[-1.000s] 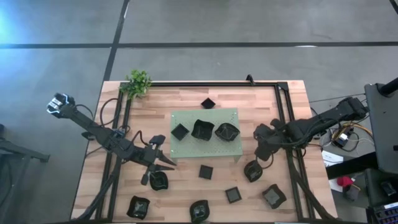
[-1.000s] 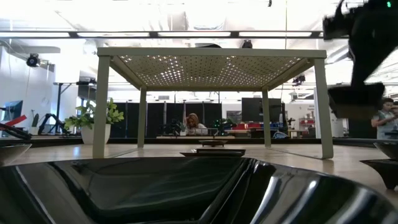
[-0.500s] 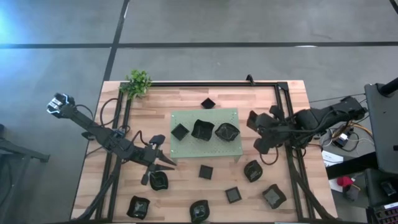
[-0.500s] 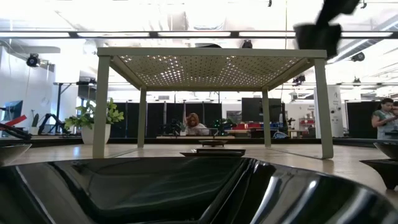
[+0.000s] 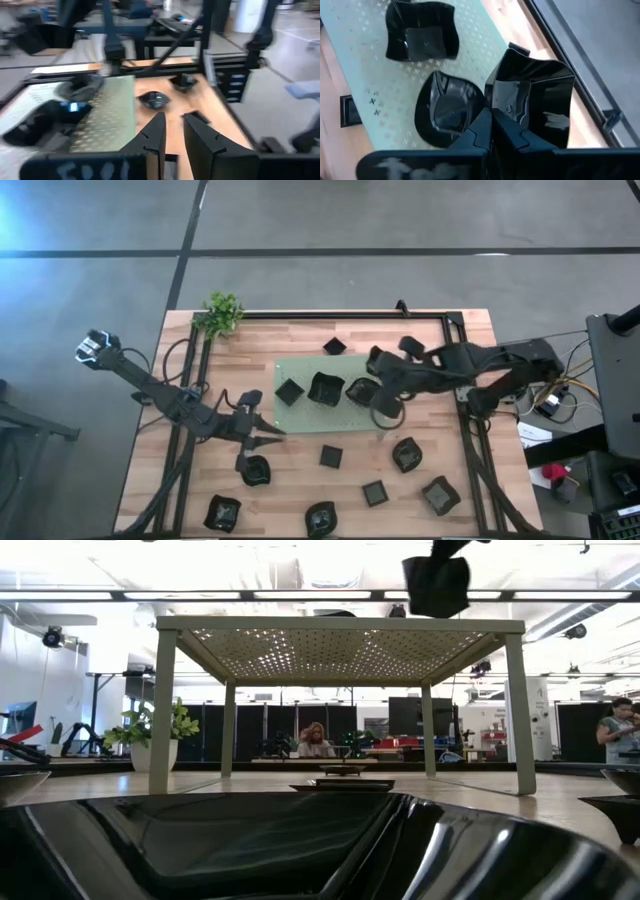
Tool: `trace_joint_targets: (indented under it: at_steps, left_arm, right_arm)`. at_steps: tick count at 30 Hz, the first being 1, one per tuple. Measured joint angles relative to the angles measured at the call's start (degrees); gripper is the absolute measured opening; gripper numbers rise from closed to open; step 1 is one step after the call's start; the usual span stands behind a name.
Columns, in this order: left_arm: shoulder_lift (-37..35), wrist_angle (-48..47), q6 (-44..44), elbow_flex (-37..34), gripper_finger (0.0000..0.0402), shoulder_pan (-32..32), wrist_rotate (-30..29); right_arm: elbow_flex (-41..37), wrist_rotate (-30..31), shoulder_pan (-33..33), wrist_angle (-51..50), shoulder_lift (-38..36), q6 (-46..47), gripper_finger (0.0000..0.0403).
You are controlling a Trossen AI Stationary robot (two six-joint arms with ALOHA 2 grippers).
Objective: Pick & Place Mini shaped plates
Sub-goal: Stack the distorted square plate on top of the distorted square plate on the shelf
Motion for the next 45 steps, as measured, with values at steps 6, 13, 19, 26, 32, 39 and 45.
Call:
trace_joint_targets:
  at_steps: [6, 13, 19, 26, 32, 39, 45]
  left_arm:
    - [0.0, -1.09, 0.07, 0.0, 0.0062, 0.01, -9.32]
    - [0.0, -1.03, 0.98, -0.02, 0.0062, 0.0, -9.54]
    - [0.0, -1.29, 0.98, -0.04, 0.0062, 0.0, -9.6]
    - [0.0, -1.66, 1.0, -0.11, 0.0062, -0.02, -9.6]
    - [0.0, -1.99, 1.0, -0.13, 0.0062, -0.02, -9.63]
    - [0.0, -2.12, 1.0, -0.13, 0.0062, -0.07, -9.62]
    - [0.0, -2.17, 1.0, -0.13, 0.0062, -0.04, -9.63]
  right_arm:
    - [8.4, -0.76, -1.19, 0.71, 7.36, -7.66, 0.0008]
    - [19.28, -2.76, -1.13, 0.9, 15.98, -14.3, 0.0008]
    - [26.1, -5.75, -1.09, 1.16, 23.59, -17.58, 0.0008]
    - [29.53, -5.68, -1.13, -0.88, 28.04, -16.01, 0.0008]
    - [29.78, -5.7, -1.15, -1.39, 29.79, -15.87, 0.0008]
    - [29.63, -5.55, -1.11, -1.65, 29.26, -14.99, 0.0008]
    - [29.63, -5.55, -1.11, -1.66, 29.31, -14.75, 0.0008]
